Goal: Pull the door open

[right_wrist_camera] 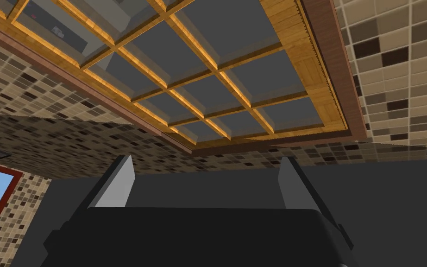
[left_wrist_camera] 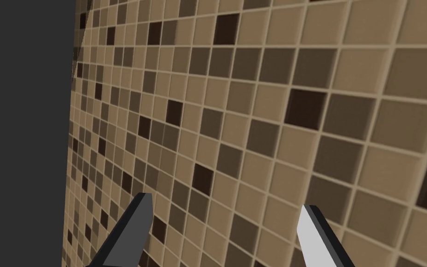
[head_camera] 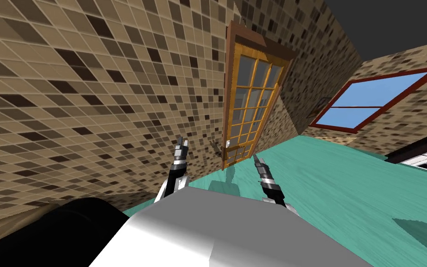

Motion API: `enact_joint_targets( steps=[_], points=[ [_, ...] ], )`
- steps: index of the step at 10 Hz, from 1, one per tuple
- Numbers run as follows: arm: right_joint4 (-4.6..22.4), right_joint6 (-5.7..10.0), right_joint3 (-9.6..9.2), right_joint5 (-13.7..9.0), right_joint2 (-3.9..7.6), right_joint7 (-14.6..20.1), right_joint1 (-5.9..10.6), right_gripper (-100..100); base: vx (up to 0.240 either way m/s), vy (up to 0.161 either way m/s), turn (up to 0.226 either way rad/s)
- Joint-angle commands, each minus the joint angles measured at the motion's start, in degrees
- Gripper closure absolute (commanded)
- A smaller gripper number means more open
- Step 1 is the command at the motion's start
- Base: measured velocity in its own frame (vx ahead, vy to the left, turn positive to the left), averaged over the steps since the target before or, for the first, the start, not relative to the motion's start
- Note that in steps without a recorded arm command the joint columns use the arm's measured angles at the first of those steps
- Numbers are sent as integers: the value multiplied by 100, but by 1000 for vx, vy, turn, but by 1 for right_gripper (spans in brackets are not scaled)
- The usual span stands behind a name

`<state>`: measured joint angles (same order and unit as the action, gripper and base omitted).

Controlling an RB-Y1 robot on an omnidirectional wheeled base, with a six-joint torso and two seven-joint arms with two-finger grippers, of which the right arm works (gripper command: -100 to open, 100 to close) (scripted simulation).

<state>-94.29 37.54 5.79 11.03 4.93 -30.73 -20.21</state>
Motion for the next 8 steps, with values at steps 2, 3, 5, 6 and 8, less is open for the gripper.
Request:
enact_joint_targets(
  steps=[2,3,5,6,8],
  points=[
    [450,144,52,87,40,-374,109,-100,61,-9,172],
    [627,211,81,123,64,-526,165,-100,98,-37,222],
    [896,278,110,160,87,-707,221,-100,58,-32,91],
    [1041,345,139,197,109,-874,277,-100,67,-41,228],
    [1293,412,168,233,131,-1040,332,-100,52,-24,80]
  ],
)
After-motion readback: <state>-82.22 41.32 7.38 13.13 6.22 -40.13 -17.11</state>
